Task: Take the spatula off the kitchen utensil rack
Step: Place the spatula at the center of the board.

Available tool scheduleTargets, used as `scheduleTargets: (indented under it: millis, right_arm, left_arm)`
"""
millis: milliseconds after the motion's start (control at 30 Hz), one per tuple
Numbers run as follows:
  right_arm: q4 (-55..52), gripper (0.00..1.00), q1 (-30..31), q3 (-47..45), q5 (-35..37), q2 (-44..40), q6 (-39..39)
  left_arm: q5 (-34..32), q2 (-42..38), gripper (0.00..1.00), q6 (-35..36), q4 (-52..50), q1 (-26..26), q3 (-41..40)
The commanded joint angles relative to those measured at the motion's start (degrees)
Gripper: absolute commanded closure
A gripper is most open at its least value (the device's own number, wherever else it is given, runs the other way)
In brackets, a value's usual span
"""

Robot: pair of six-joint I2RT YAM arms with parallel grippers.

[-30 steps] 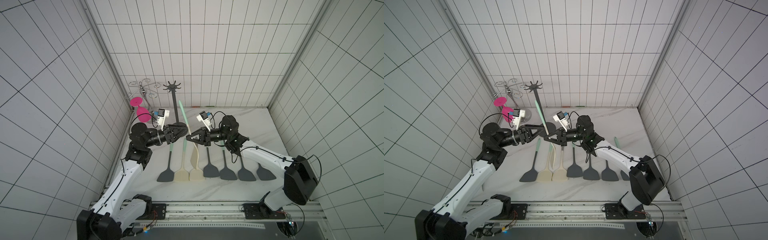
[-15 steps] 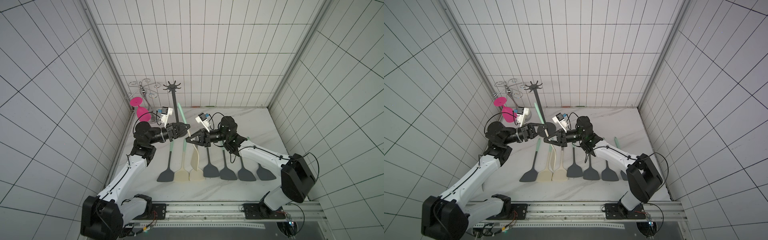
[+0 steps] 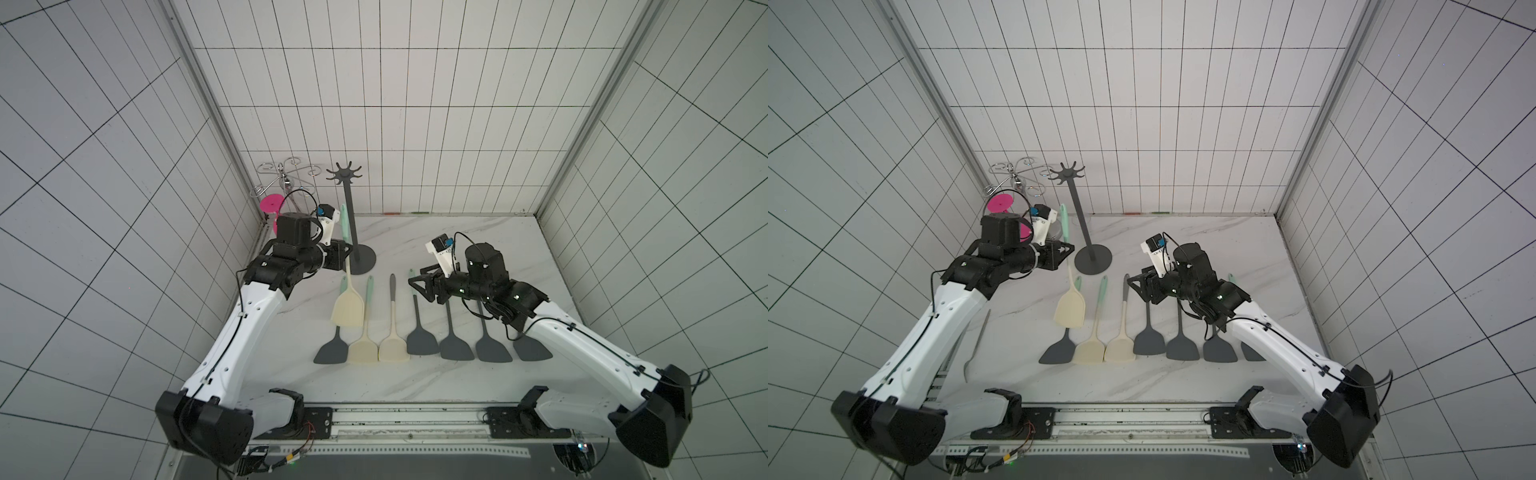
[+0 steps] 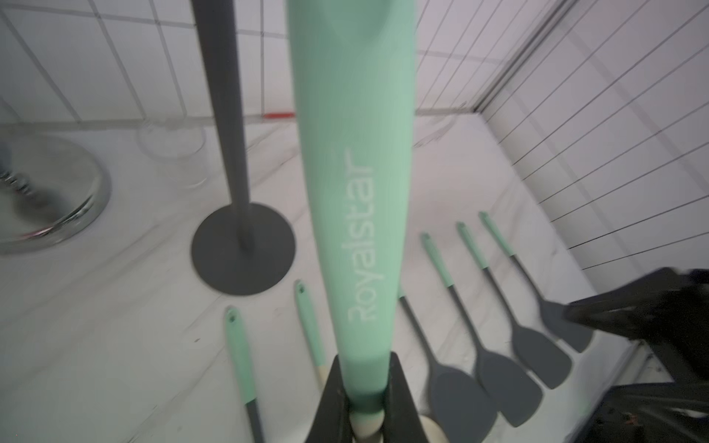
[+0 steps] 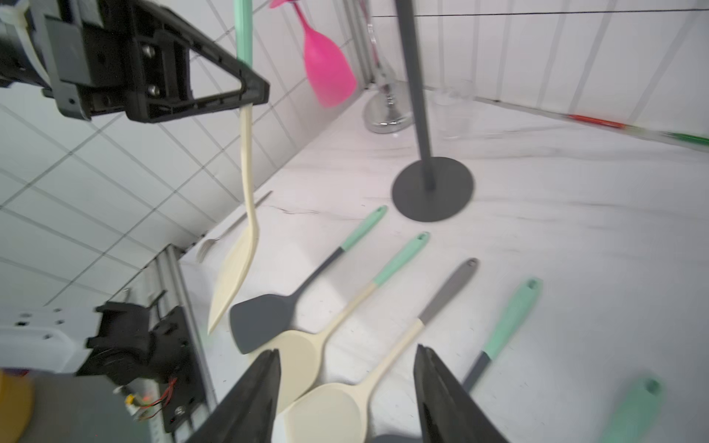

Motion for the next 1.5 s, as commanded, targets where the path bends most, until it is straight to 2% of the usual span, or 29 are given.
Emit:
scheduleTargets:
  millis: [0, 167, 400, 700, 900, 1000, 1067, 1133, 1167, 1267, 1300, 1467]
  right_arm:
    - [-6.9, 0.38, -0.6, -5.0, 13.6, -3.6, -3.0]
    - [-5.8, 0.34, -1.0, -9.2, 17.0, -7.0, -4.3]
    - [-6.1, 0.33, -1.2, -9.9, 17.1, -7.0, -5.5]
    - [-4.8, 0.32, -1.6, -9.9, 17.6, -3.7, -5.0]
    - [-4.6, 0.31, -1.8, -10.5, 20.0, -5.0, -4.6]
    - [-4.4, 0.30, -1.8, -11.1, 21.5, -6.5, -4.4]
    - [-4.4, 0.29, -1.9, -11.3, 22.5, -7.7, -4.3]
    - [-4.4, 0.27, -1.8, -11.7, 24.4, -9.2, -3.9]
    - [-4.2, 0.17, -1.9, -12.0, 25.7, -10.1, -3.8]
    - [-2.1, 0.10, -1.8, -13.6, 29.7, -12.7, -3.4]
    - [-0.5, 0.01, -1.9, -14.5, 30.6, -13.3, -3.2]
    - [3.5, 0.02, -1.9, -16.5, 38.1, -14.0, -3.1]
  left_arm:
    - [-18.9, 6.0, 1.00, 7.0, -14.4, 0.2, 1.8]
    - [-29.6, 16.2, 1.00, 10.8, -19.5, 0.4, 5.0]
    - [-33.4, 25.3, 1.00, 10.9, -18.9, 4.5, 5.1]
    - [-23.7, 29.3, 1.00, 10.7, -11.0, 9.4, -1.0]
    - [-19.4, 33.9, 1.00, 9.6, -10.7, 11.7, -0.2]
    - [-19.5, 36.0, 0.99, 9.1, -10.9, 11.9, 0.1]
    - [-19.8, 36.7, 0.93, 9.0, -11.2, 11.9, 0.1]
    - [-20.1, 36.8, 0.78, 8.7, -11.2, 11.9, 0.1]
    - [-20.3, 36.4, 0.70, 8.7, -11.2, 11.9, 0.1]
    - [-19.9, 34.2, 0.57, 8.8, -11.1, 11.9, 0.6]
    - [-19.0, 32.9, 0.53, 8.9, -11.0, 11.9, 0.9]
    - [-17.9, 26.1, 0.31, 8.9, -10.6, 10.7, 2.8]
